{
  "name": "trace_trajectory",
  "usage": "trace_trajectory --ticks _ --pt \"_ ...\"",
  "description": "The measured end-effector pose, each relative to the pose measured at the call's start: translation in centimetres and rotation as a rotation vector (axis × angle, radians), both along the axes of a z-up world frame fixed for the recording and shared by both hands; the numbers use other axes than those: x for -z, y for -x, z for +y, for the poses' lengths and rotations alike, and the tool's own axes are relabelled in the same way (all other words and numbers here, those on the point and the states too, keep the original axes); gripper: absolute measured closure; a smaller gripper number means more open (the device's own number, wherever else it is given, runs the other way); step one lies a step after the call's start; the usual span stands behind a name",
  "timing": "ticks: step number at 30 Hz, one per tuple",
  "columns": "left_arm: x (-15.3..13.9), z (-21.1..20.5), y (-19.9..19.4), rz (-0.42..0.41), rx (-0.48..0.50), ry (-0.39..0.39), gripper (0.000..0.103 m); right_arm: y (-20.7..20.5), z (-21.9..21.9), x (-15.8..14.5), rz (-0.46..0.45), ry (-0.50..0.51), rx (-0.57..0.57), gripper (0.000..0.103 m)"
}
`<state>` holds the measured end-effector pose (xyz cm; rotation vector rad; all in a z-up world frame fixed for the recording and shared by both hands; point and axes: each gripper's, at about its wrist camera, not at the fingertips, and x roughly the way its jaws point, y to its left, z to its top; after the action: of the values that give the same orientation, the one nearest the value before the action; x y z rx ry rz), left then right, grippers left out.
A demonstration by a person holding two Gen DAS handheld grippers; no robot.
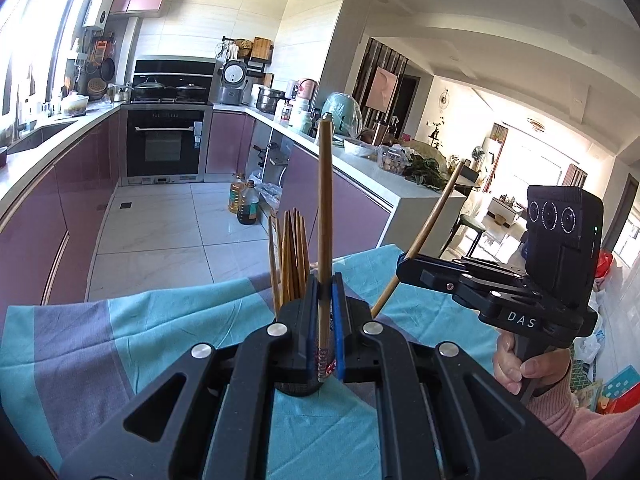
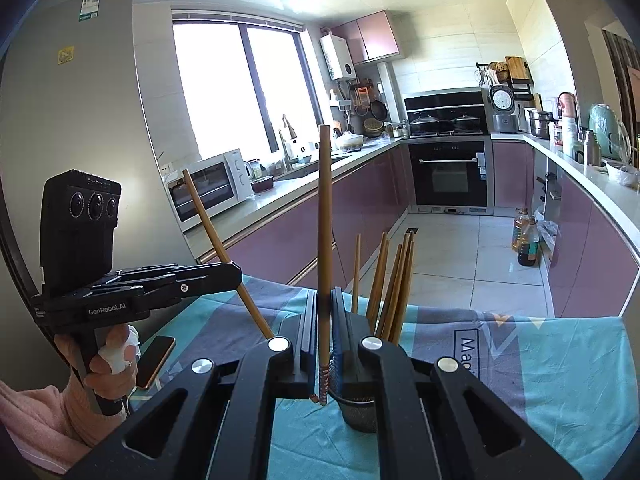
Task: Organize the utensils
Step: 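Lower both held chopsticks into the mesh cup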
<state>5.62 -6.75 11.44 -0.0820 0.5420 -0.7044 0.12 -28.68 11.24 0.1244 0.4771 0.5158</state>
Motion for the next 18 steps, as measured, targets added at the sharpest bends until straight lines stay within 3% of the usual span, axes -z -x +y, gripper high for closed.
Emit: trace_trajectory --ticks 18 --pt "0.2 -2.0 0.1 -0.019 -0.010 -0.058 0.096 -2.2 -0.1 0.4 0.014 0.014 0.033 0.097"
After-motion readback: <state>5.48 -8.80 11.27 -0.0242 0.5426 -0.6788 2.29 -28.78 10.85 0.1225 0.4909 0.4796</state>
